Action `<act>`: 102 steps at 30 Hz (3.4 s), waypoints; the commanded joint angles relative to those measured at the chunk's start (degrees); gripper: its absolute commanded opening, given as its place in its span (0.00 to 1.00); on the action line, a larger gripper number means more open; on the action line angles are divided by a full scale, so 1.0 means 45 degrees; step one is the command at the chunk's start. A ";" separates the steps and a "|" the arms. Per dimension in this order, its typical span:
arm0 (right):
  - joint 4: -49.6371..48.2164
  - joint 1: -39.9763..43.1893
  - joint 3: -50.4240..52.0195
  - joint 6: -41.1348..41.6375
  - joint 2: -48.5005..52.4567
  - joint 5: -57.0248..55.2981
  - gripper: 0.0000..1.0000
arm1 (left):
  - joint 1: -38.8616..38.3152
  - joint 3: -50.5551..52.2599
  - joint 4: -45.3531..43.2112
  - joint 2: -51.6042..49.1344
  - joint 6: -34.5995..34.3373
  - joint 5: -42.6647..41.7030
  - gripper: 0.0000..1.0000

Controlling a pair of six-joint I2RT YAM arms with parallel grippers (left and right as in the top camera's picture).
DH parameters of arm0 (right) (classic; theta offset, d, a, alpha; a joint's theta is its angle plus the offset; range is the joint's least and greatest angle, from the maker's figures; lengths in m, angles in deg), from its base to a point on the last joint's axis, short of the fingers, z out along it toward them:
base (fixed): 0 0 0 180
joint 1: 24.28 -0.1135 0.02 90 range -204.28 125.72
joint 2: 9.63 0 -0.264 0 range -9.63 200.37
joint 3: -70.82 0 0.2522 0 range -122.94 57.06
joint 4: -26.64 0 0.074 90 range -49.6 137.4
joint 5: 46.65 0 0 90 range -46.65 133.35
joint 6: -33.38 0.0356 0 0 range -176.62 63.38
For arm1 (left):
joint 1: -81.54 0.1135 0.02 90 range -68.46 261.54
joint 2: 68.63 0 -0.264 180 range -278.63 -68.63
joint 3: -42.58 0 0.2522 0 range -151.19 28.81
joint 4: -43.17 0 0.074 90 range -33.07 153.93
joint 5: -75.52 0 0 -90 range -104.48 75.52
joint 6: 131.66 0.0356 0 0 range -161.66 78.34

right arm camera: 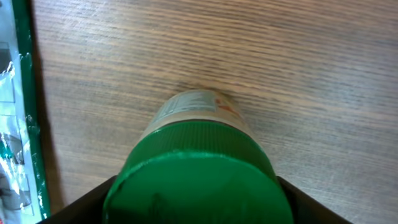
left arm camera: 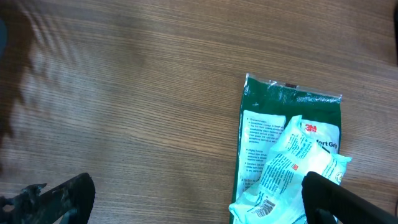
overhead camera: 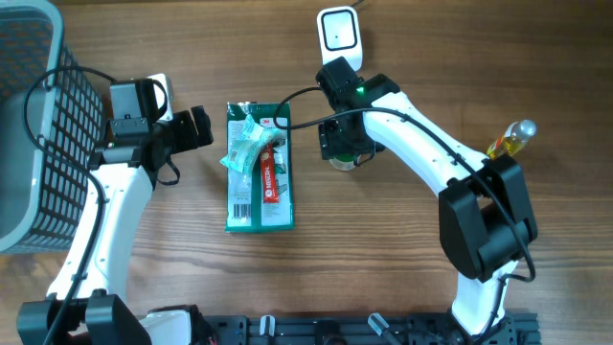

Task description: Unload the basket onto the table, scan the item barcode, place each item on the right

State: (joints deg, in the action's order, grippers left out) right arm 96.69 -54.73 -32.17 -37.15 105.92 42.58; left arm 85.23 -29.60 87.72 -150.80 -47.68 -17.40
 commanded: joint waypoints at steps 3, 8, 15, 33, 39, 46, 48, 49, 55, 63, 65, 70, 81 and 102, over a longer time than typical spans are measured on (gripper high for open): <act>0.0447 -0.0034 -0.0573 -0.0554 -0.0185 0.0845 1.00 | -0.0044 -0.0189 -0.0029 0.0185 0.0291 -0.0058 1.00; 0.1331 0.0403 -0.1127 0.0486 -0.1413 0.0855 1.00 | -0.0044 -0.0189 -0.0029 0.0185 0.0287 -0.0058 1.00; 0.1603 0.0559 -0.1005 0.0491 -0.1749 0.1666 1.00 | -0.0044 -0.0189 -0.0029 0.0185 0.0291 -0.0058 1.00; 0.0923 0.0597 -0.0894 0.1957 -0.0942 0.2827 1.00 | -0.0044 -0.0189 -0.0029 0.0185 0.0291 -0.0058 1.00; 0.0918 0.0597 -0.0894 0.2001 -0.0146 0.2827 1.00 | -0.0044 -0.0189 -0.0029 0.0185 0.0287 -0.0058 1.00; 0.0937 0.0597 -0.0889 0.1962 0.0335 0.2817 1.00 | -0.0044 -0.0189 -0.0029 0.0185 0.0291 -0.0058 1.00; 0.0889 0.0597 -0.0899 0.1666 0.0335 0.2822 1.00 | -0.0044 -0.0189 -0.0029 0.0185 0.0291 -0.0058 1.00; 0.0894 0.0597 -0.0908 0.1676 0.0325 0.2856 1.00 | -0.0044 -0.0189 -0.0029 0.0185 0.0287 -0.0058 1.00; 0.0865 0.0622 -0.1579 0.1200 -0.0369 0.2851 1.00 | -0.0044 -0.0189 -0.0029 0.0185 0.0291 -0.0058 1.00; 0.1515 0.0884 -0.1724 0.1506 -0.1175 0.2385 1.00 | -0.0044 -0.0189 -0.0029 0.0185 0.0291 -0.0058 1.00; 0.1846 0.0884 -0.1724 0.2186 -0.1175 0.1467 1.00 | -0.0044 -0.0189 -0.0029 0.0185 0.0291 -0.0058 1.00; 0.1389 0.0685 -0.0719 0.3269 -0.1166 0.1166 1.00 | -0.0044 -0.0189 -0.0029 0.0185 0.0291 -0.0058 1.00; -0.1807 0.0389 0.2132 0.4566 -0.1151 0.0792 0.99 | -0.0044 -0.0189 -0.0029 0.0185 0.0291 -0.0058 1.00; -0.2934 0.0068 0.2278 0.0675 -0.1141 0.0248 0.85 | -0.0044 -0.0189 -0.0029 0.0185 0.0291 -0.0058 1.00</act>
State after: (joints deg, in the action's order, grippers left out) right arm 83.78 -54.23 -22.80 -32.52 101.68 45.57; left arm 85.23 -29.60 87.72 -150.80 -47.68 -17.40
